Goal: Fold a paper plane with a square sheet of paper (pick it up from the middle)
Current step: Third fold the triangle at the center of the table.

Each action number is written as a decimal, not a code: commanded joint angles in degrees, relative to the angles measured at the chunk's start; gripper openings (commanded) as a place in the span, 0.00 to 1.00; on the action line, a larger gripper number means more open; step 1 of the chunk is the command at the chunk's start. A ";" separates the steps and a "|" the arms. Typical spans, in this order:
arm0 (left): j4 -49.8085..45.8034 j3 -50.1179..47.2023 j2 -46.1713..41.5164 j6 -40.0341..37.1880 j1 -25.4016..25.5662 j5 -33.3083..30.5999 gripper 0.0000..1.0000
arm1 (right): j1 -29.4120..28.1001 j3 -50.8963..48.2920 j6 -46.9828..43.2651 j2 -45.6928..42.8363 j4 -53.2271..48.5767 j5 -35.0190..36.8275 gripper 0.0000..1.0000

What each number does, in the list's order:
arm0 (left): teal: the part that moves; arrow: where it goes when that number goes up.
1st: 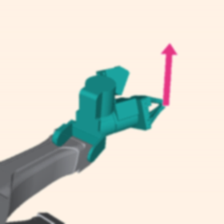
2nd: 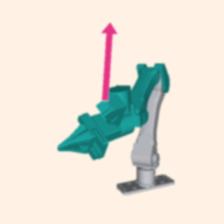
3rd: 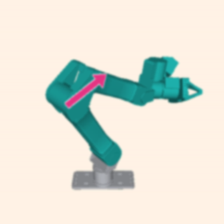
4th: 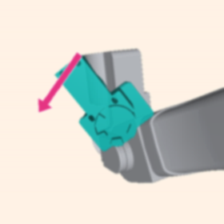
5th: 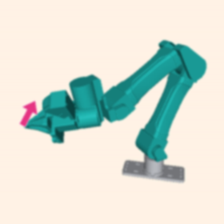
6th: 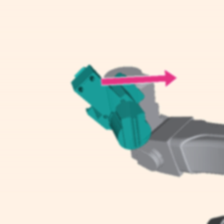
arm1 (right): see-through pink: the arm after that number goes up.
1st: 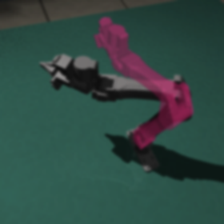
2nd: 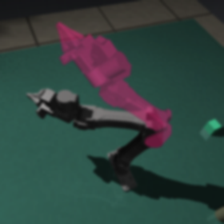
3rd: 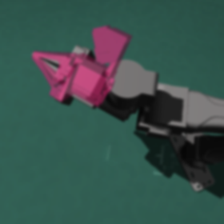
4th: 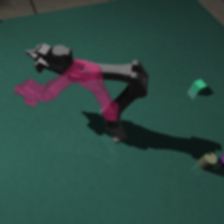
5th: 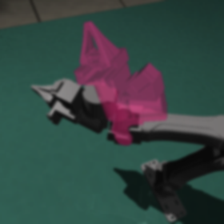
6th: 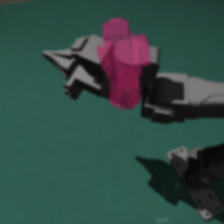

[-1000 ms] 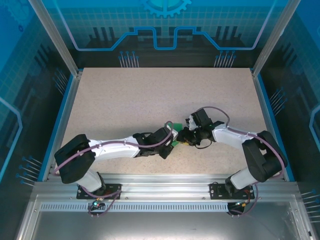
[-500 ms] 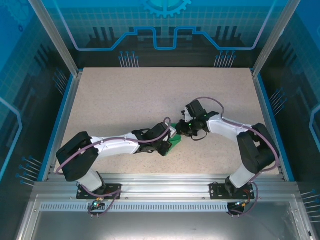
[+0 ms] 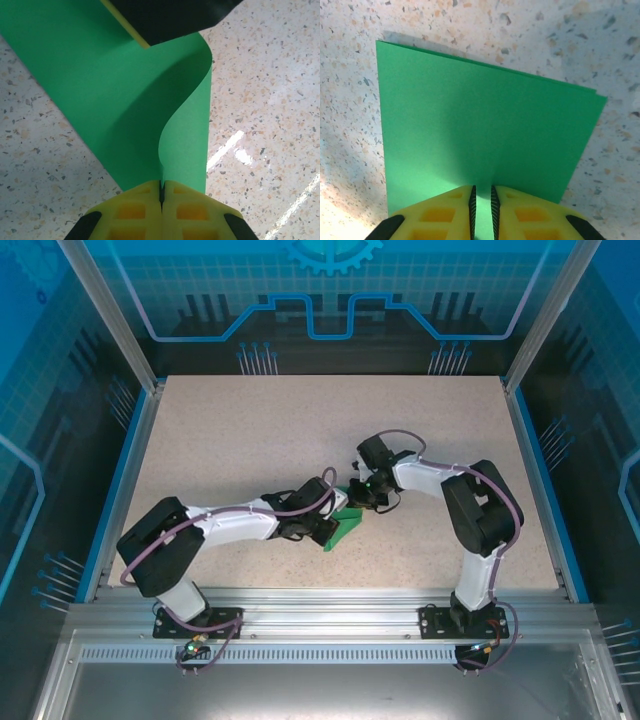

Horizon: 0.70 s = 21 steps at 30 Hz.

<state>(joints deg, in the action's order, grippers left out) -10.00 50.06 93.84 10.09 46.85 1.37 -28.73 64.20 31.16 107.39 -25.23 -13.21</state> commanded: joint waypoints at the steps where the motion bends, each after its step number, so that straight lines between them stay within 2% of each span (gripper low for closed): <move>1: -0.01 1.49 1.49 -1.78 -1.21 2.71 0.00 | -0.90 1.23 -2.50 1.42 -3.51 1.61 0.19; 15: -1.28 4.38 3.43 -4.09 -3.71 7.39 0.00 | -1.14 2.24 -3.82 2.12 -5.26 3.09 0.20; 21: -2.48 4.72 4.15 -4.51 -4.31 7.24 0.00 | -1.14 2.59 -3.82 2.21 -5.74 3.37 0.20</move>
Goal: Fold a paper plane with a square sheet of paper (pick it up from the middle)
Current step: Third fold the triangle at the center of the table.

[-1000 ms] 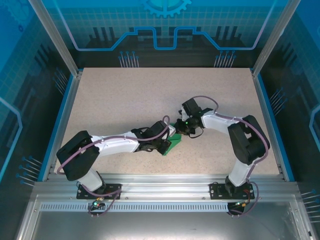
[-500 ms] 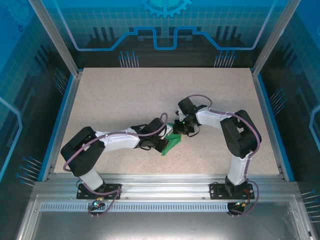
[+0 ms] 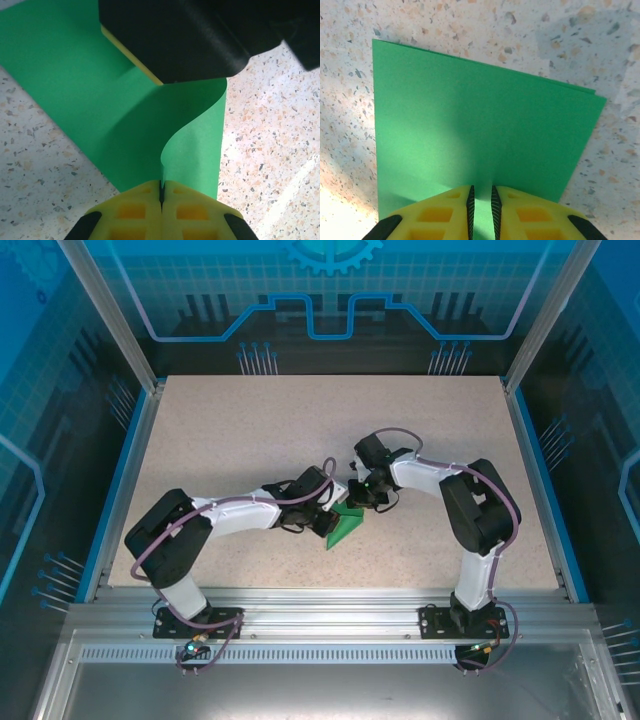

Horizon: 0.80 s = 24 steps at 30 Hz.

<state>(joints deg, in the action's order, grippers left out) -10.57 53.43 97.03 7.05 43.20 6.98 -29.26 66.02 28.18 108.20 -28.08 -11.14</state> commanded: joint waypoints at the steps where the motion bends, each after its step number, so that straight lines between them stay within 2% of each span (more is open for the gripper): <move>1: -1.83 1.25 0.84 -1.35 -0.70 1.54 0.00 | -0.61 0.78 -0.80 1.32 -2.88 1.29 0.20; 24: -1.74 1.84 3.85 -0.37 -1.07 -0.22 0.00 | -0.71 0.87 -0.49 1.11 -2.58 -0.20 0.23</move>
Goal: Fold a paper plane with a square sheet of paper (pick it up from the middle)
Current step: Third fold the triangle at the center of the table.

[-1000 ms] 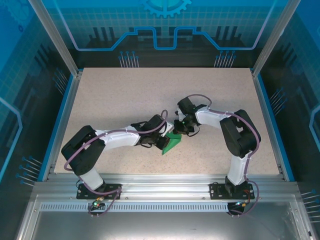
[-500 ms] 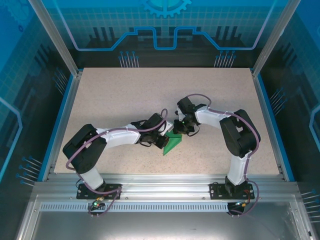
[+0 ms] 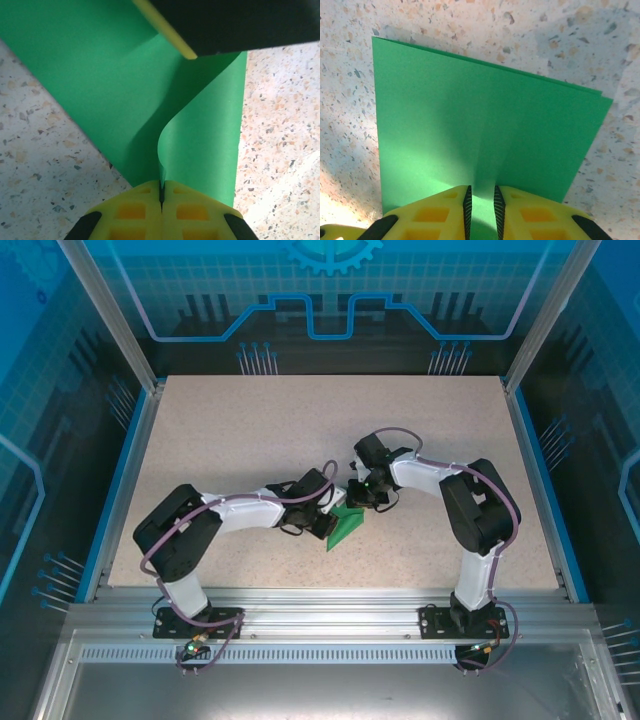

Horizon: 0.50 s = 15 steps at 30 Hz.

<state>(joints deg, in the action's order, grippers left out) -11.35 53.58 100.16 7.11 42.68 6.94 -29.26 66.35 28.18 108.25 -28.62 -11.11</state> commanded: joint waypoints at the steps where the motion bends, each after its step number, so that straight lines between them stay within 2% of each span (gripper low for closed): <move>1: -0.95 1.80 0.77 -0.44 -0.55 -0.17 0.00 | -0.72 0.54 -0.43 1.03 -2.09 -0.22 0.23; 15: -0.21 2.06 1.54 -1.23 -0.53 0.27 0.00 | -0.72 0.32 -0.24 0.49 -1.87 -1.14 0.24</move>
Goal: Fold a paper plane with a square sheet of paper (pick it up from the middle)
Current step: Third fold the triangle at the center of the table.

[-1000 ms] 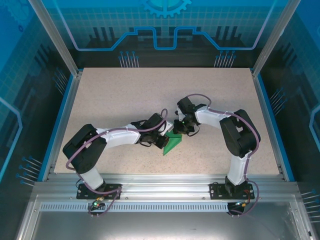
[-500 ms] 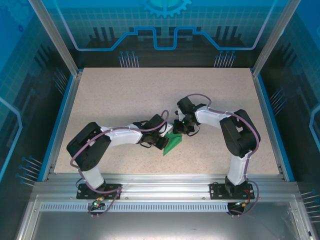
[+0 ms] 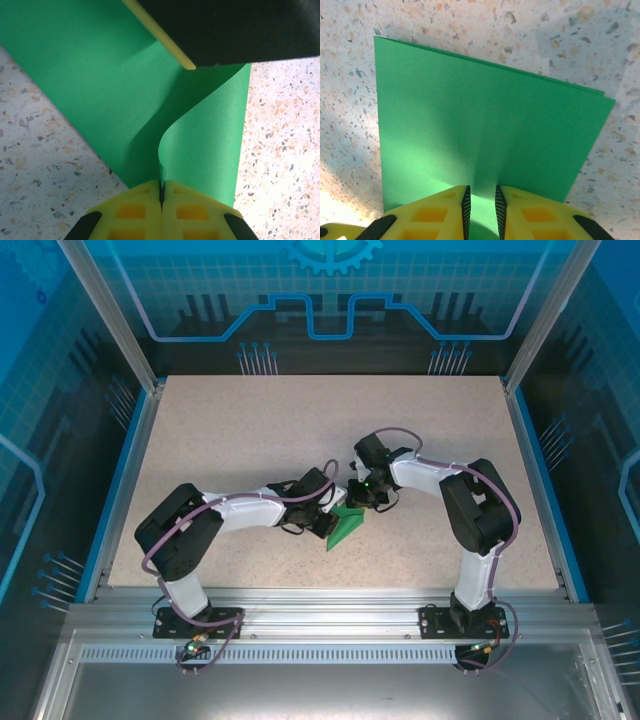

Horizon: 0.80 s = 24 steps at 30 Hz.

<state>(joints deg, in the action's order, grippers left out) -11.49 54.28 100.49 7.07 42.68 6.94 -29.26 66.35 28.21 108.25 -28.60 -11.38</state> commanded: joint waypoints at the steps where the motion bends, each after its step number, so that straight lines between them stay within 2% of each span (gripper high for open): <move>1: -0.03 1.34 1.36 -1.22 -0.58 0.27 0.00 | -0.76 0.28 -0.26 0.54 -1.83 -0.84 0.24; 13: 0.40 0.48 2.87 -1.23 -0.57 -0.27 0.00 | -0.53 -0.92 1.35 -2.56 -0.67 -1.46 0.25; 19: 0.37 0.28 2.78 -1.45 -0.52 -0.09 0.00 | 1.74 -6.83 5.71 -12.05 2.07 0.79 0.27; 24: 0.41 0.13 2.72 -1.58 -0.53 -0.09 0.00 | 2.06 -14.41 9.07 -19.75 7.12 -3.45 0.22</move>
<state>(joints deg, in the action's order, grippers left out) -11.07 54.28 101.65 6.90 42.59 6.96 -27.42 55.24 34.13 91.15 -24.60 -11.81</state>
